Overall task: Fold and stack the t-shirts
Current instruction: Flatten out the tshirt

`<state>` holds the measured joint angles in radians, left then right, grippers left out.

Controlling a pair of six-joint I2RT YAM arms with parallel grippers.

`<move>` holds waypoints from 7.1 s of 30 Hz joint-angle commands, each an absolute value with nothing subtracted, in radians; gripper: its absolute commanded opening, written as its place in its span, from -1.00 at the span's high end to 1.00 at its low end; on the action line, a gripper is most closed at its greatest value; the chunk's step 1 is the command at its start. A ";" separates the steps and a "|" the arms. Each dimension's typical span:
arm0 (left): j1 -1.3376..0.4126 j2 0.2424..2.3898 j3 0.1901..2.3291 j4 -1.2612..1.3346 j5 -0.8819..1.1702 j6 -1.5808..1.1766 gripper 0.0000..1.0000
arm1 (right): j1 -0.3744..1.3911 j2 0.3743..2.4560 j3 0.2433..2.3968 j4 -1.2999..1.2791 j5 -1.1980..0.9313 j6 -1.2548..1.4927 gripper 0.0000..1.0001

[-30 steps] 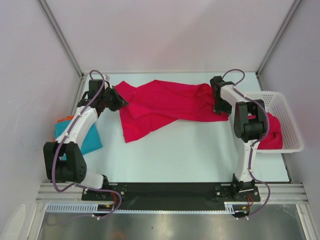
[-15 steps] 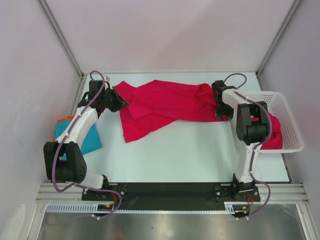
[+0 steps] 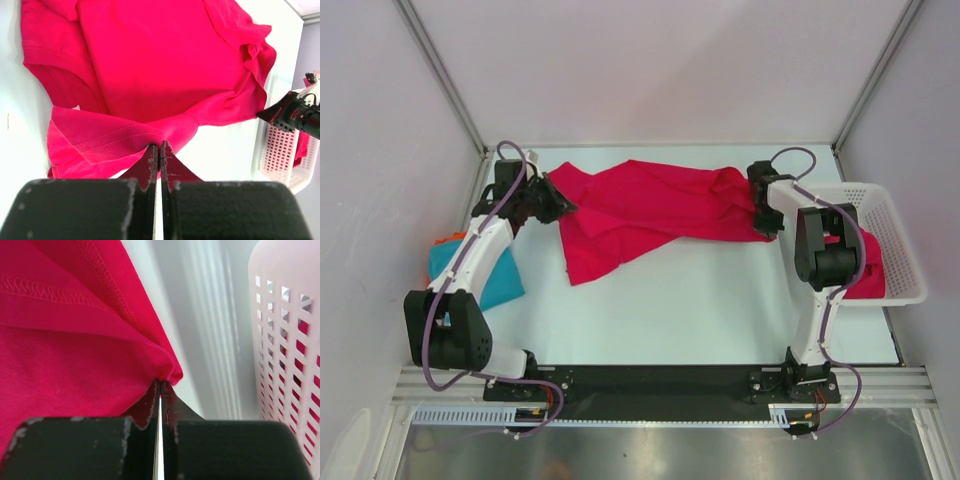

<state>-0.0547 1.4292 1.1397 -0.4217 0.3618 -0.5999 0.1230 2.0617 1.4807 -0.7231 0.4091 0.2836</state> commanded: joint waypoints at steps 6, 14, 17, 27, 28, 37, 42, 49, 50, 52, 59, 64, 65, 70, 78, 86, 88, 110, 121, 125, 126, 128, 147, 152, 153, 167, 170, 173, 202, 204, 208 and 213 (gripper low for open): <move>-0.025 1.342 1.281 -0.523 0.382 -0.549 1.00 | 0.159 1.815 1.514 -0.773 0.370 0.267 1.00; -0.025 1.201 1.451 -0.664 0.406 -0.586 1.00 | 0.213 1.525 1.658 -0.886 0.347 0.321 1.00; -0.025 1.111 1.496 -0.708 0.422 -0.624 1.00 | 0.267 1.396 1.721 -0.937 0.373 0.331 1.00; -0.025 0.761 1.646 -0.876 0.348 -0.739 1.00 | 0.403 1.141 1.957 -1.129 0.382 0.390 1.00; -0.025 0.767 1.699 -0.897 0.338 -0.735 0.99 | 0.408 1.147 2.009 -1.146 0.377 0.391 1.00; -0.025 1.004 1.784 -0.842 0.290 -0.638 1.00 | 0.403 1.368 2.071 -1.033 0.397 0.341 1.00; -0.003 1.408 1.955 -0.795 0.348 -0.583 1.00 | 0.261 1.645 2.294 -0.983 0.305 0.318 1.00; 0.138 2.081 2.609 -0.603 0.815 -0.950 1.00 | 0.039 2.105 2.805 -1.023 0.116 0.371 1.00; 0.147 2.129 2.650 -0.603 0.802 -0.965 1.00 | 0.023 2.074 2.745 -0.994 0.098 0.377 1.00; 0.167 2.114 2.640 -0.542 0.789 -0.994 1.00 | 0.008 2.005 2.593 -0.916 0.106 0.361 1.00; 0.239 1.783 2.565 -0.522 0.638 -0.839 1.00 | -0.029 1.830 2.639 -0.965 0.138 0.308 1.00; 0.284 1.637 2.490 -0.557 0.603 -0.778 1.00 | -0.037 1.746 2.585 -0.959 0.109 0.281 1.00; 0.278 1.619 2.458 -0.566 0.606 -0.758 1.00 | -0.037 1.752 2.579 -0.983 0.106 0.275 1.00; 0.261 1.523 2.001 -0.563 0.680 -0.660 1.00 | -0.008 1.697 2.227 -1.028 0.084 0.250 1.00; 0.221 1.249 1.293 -0.506 0.672 -0.525 1.00 | 0.107 1.474 1.533 -0.810 0.066 0.291 1.00; 0.218 1.111 1.088 -0.523 0.686 -0.489 1.00 | 0.279 1.416 1.345 -0.814 0.159 0.328 1.00; 0.218 1.106 1.115 -0.540 0.699 -0.485 1.00 | 0.307 1.430 1.376 -0.842 0.196 0.337 1.00; 0.219 1.684 1.608 -0.469 0.661 -0.503 1.00 | 0.177 1.924 2.183 -0.885 0.210 0.388 1.00; 0.173 1.537 1.659 -0.292 0.974 -0.629 1.00 | 0.179 1.731 2.052 -0.850 0.222 0.397 1.00; 0.178 1.352 1.435 -0.224 1.032 -0.682 1.00 | 0.231 1.536 1.761 -0.824 0.262 0.393 1.00; 0.176 1.271 1.416 -0.209 1.040 -0.695 1.00 | 0.260 1.498 1.725 -0.827 0.281 0.388 1.00; 0.176 1.162 1.419 -0.201 1.052 -0.730 1.00 | 0.285 1.396 1.687 -0.859 0.319 0.384 1.00; 0.094 0.821 1.388 -0.280 0.805 -0.805 1.00 | 0.451 1.147 1.974 -1.114 0.336 0.434 1.00; 0.107 1.182 1.621 -0.293 0.848 -0.841 1.00 | 0.422 1.322 1.982 -0.974 0.327 0.373 1.00; 0.110 1.243 1.662 -0.281 0.844 -0.844 1.00 | 0.375 1.360 1.999 -0.957 0.309 0.365 1.00; 0.210 2.330 2.539 0.155 0.920 -1.361 0.99 | 0.065 2.186 2.755 -0.829 -0.095 0.502 1.00; 0.232 2.300 2.549 0.138 0.930 -1.307 1.00 | 0.031 2.120 2.651 -0.732 -0.129 0.514 1.00; 0.241 2.154 2.549 0.112 0.898 -1.171 1.00 | 0.009 2.063 2.724 -0.775 -0.146 0.494 1.00; 0.218 1.275 0.916 0.008 0.979 -0.758 1.00 | 0.320 1.605 1.431 -0.716 -0.060 0.391 1.00; 0.218 1.166 0.868 -0.081 0.980 -0.733 1.00 | 0.360 1.579 1.416 -0.752 -0.035 0.402 1.00; 0.224 1.048 0.854 -0.219 0.966 -0.695 1.00 | 0.403 1.497 1.355 -0.787 -0.015 0.433 1.00; 0.227 0.993 0.879 -0.322 0.950 -0.643 1.00 | 0.422 1.427 1.319 -0.859 0.035 0.454 1.00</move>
